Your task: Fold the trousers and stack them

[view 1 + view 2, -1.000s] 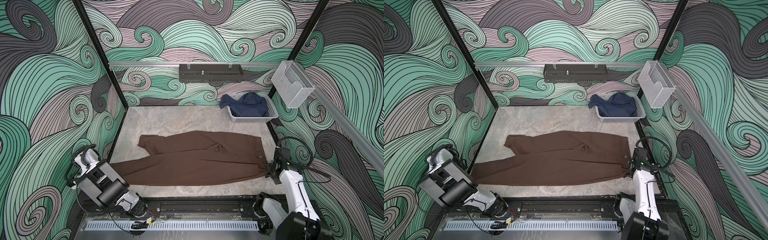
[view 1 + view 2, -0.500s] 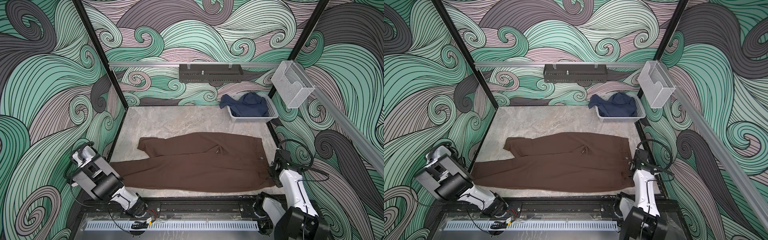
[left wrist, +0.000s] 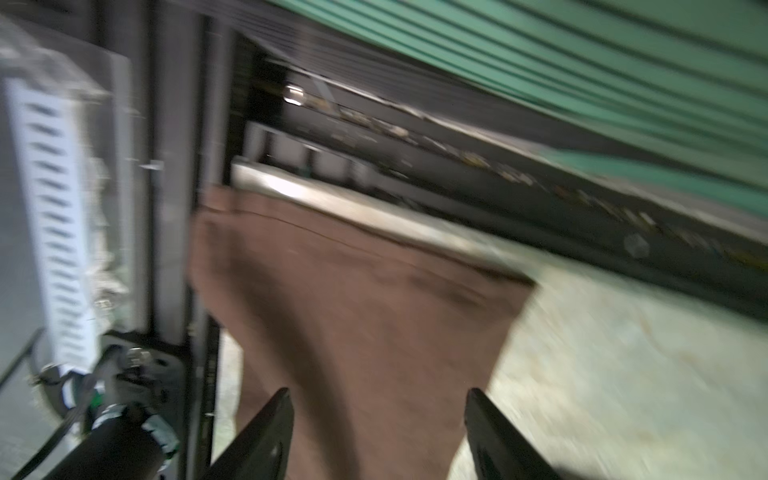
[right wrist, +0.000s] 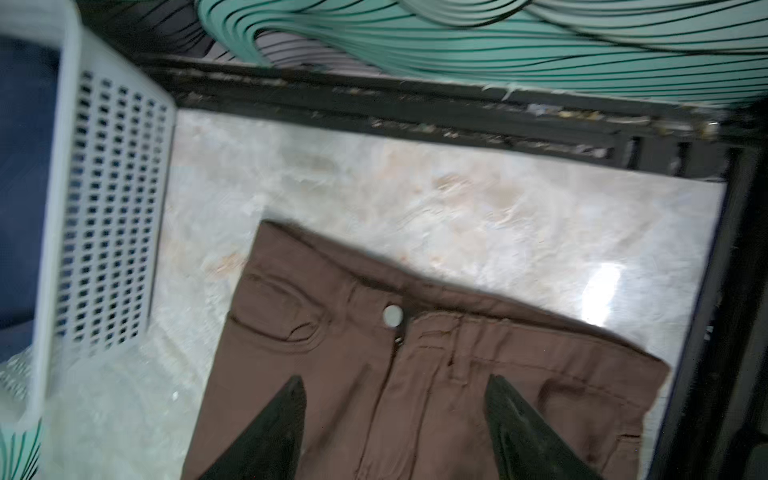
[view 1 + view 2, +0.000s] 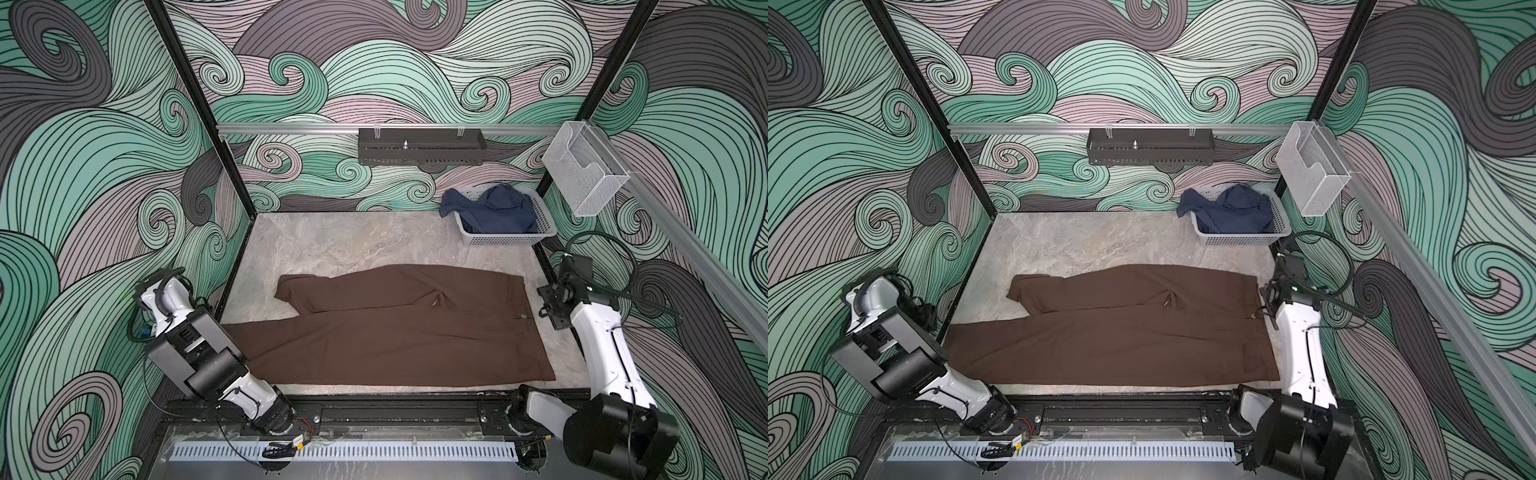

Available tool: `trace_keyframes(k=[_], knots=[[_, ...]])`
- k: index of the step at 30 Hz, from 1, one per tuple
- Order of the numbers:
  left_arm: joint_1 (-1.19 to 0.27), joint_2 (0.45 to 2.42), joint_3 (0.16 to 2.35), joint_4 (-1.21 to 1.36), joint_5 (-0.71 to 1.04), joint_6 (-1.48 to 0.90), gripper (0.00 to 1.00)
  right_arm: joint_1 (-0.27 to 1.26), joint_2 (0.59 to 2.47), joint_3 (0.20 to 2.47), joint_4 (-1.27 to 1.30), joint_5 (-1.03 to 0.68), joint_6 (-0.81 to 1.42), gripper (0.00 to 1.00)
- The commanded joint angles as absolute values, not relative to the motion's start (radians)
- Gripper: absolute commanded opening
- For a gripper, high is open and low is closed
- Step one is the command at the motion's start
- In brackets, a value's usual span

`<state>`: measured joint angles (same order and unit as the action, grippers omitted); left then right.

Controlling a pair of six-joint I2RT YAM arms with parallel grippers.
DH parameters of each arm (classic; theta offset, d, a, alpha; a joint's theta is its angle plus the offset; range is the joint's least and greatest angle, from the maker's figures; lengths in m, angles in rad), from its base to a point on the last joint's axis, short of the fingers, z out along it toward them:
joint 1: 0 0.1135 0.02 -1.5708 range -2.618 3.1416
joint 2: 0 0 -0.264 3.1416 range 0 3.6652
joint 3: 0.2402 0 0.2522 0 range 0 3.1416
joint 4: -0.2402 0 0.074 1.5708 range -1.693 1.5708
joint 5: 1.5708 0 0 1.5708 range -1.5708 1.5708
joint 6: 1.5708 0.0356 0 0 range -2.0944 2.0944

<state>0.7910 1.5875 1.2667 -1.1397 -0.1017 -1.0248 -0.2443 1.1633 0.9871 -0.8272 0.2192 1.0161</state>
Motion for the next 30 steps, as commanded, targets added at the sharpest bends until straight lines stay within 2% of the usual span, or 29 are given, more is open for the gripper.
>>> trace_keyframes(k=[1, 6, 9, 14, 21, 30], knots=[[0.686, 1.574, 1.299, -1.077, 0.013, -1.009, 0.69, -0.122, 1.230, 1.026, -0.814, 0.111, 1.060, 0.70], [0.539, 1.597, 1.284, -0.978, 0.092, -1.015, 0.68, 0.067, 1.263, 0.956, -0.645, 0.076, 1.074, 0.67], [0.467, 1.599, 1.248, -0.896, 0.119, -1.007, 0.68, 0.113, 1.259, 0.861, -0.502, 0.039, 1.065, 0.65], [0.395, 1.625, 1.163, -0.735, 0.230, -0.978, 0.68, 0.126, 1.251, 0.768, -0.378, 0.006, 0.962, 0.63], [0.322, 1.689, 1.132, -0.651, 0.350, -0.846, 0.69, 0.135, 1.220, 0.679, -0.275, 0.034, 0.881, 0.62], [0.256, 1.777, 1.149, -0.659, 0.345, -0.755, 0.70, 0.142, 1.336, 0.692, -0.189, 0.033, 0.871, 0.61]])
